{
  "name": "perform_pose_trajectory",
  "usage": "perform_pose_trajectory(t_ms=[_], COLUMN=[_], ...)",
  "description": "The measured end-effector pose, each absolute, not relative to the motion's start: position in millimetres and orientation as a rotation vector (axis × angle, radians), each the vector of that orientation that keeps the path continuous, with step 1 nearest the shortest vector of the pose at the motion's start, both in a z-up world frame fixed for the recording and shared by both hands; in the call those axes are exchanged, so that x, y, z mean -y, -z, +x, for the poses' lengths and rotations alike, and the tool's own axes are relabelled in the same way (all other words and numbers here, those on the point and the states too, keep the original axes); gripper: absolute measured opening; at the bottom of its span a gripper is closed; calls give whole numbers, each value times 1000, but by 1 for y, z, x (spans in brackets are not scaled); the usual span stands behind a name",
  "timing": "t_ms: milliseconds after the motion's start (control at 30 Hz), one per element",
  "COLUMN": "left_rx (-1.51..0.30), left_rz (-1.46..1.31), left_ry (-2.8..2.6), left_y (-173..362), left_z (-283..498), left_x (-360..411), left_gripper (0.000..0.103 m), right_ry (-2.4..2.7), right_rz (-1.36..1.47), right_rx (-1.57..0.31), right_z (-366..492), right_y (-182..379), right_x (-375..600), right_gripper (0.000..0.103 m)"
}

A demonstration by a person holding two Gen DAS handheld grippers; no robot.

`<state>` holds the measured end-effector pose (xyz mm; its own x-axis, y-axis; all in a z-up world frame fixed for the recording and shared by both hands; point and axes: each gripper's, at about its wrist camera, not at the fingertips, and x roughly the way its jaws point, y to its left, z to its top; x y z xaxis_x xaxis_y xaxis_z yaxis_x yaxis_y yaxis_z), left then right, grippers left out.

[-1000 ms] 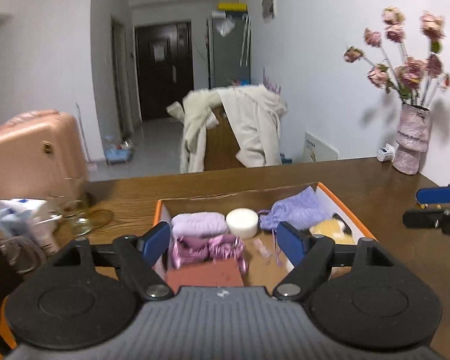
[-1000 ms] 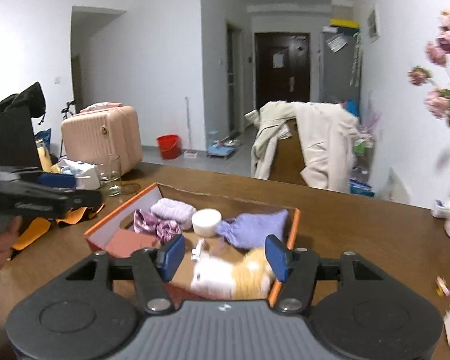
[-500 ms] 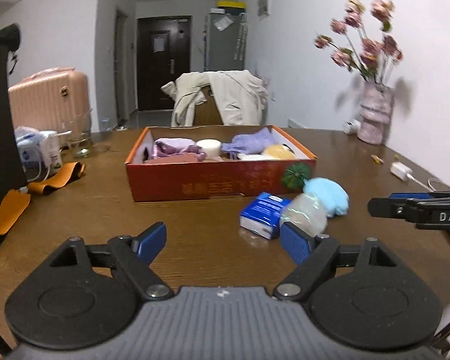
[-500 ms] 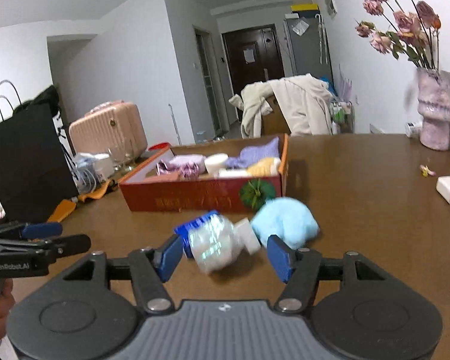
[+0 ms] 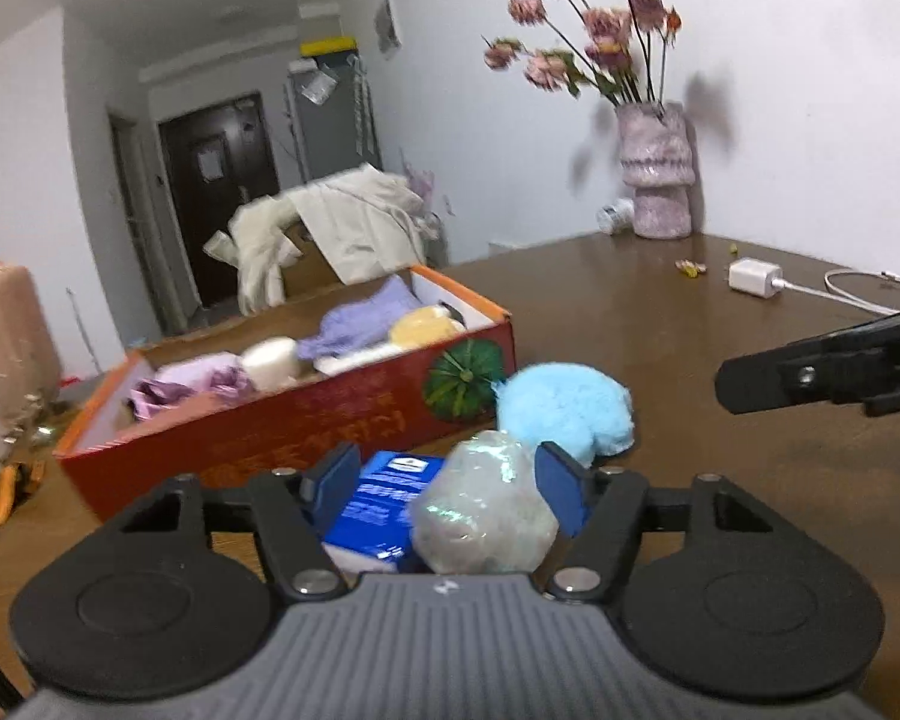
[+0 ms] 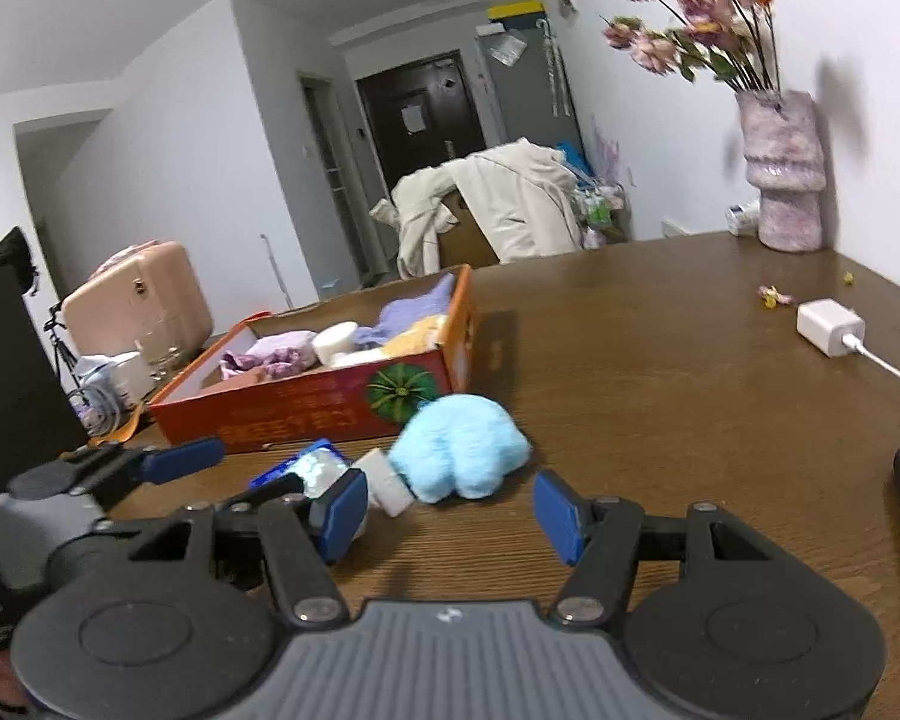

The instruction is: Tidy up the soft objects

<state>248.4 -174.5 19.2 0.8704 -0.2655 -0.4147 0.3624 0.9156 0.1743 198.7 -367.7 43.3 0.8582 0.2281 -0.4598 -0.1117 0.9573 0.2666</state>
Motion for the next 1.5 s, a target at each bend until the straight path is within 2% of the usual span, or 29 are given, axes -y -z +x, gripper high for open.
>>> perform_pose_trajectory(t_ms=[33,67,100,133,200,333,567,667,700,800,1300,1500], left_rx=[-417,-437,-456,-478,-487,-531,-538,-544,-547,-553,-483,-442], left_rz=[254,259,261,258,244,92,94,82,78,70,91,63], left_ry=[340,348,362,382,391,448,313,258,246,233,288,313], left_y=[-15,-11,-8,-6,-10,-24,-29,-31,-31,-32,-58,-81], left_z=[256,262,266,268,261,244,238,241,242,242,196,218], left_x=[177,179,179,178,172,139,107,95,92,87,99,92], left_gripper=[52,44,29,22,19,19,19,19,19,19,19,19], right_ry=[-178,-178,-179,-184,-198,-264,-343,-370,-374,-358,-368,-376], right_rz=[237,238,238,239,242,221,72,44,36,23,135,144], right_rx=[-515,-518,-521,-522,-521,-532,-595,-611,-618,-616,-537,-492], right_z=[203,207,211,216,224,250,301,310,310,303,227,234], right_y=[-41,-40,-39,-38,-38,-34,-12,-6,-5,-5,-34,-54], right_x=[368,368,368,368,366,350,300,289,287,285,313,320], right_gripper=[61,61,61,60,58,55,49,35,24,18,17,17])
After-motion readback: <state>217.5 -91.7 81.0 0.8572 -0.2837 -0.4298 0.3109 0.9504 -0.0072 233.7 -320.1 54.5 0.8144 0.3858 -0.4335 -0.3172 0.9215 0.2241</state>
